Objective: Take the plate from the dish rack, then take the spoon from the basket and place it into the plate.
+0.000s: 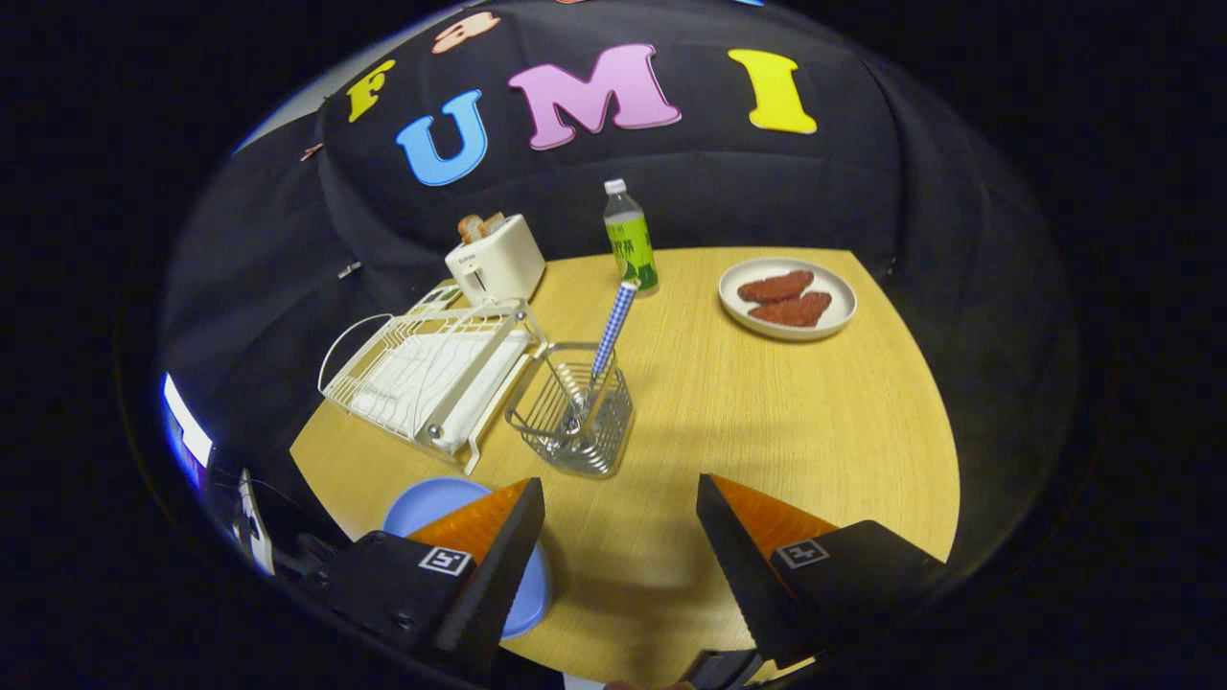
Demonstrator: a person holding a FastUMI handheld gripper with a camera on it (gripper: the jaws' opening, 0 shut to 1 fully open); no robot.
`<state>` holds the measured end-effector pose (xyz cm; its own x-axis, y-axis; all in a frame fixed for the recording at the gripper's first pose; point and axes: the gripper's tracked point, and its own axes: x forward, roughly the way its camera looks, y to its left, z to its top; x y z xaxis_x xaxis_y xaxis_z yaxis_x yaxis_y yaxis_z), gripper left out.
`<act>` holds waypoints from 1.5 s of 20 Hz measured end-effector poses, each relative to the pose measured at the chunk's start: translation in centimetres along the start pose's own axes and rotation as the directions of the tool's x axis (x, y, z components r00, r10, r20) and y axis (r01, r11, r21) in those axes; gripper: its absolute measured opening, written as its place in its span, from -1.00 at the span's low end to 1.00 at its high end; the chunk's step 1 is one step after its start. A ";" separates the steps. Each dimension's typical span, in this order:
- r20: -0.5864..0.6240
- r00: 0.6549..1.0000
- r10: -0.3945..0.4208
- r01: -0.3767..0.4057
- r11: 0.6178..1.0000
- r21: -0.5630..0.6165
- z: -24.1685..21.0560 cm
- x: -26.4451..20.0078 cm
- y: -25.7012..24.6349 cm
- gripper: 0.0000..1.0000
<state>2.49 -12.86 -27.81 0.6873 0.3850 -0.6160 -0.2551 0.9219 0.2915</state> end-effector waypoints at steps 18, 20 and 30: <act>0.095 0.993 -0.067 0.059 0.994 0.090 9.9 12.3 -1.2 0.97; 0.073 0.995 -0.070 0.061 0.991 0.119 9.8 13.8 -1.1 0.95; 0.001 0.996 -0.089 0.088 0.985 0.149 7.6 16.8 -0.5 0.26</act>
<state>19.31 -7.19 -32.75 0.7081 0.3012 -0.6387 -0.0894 0.9355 0.3420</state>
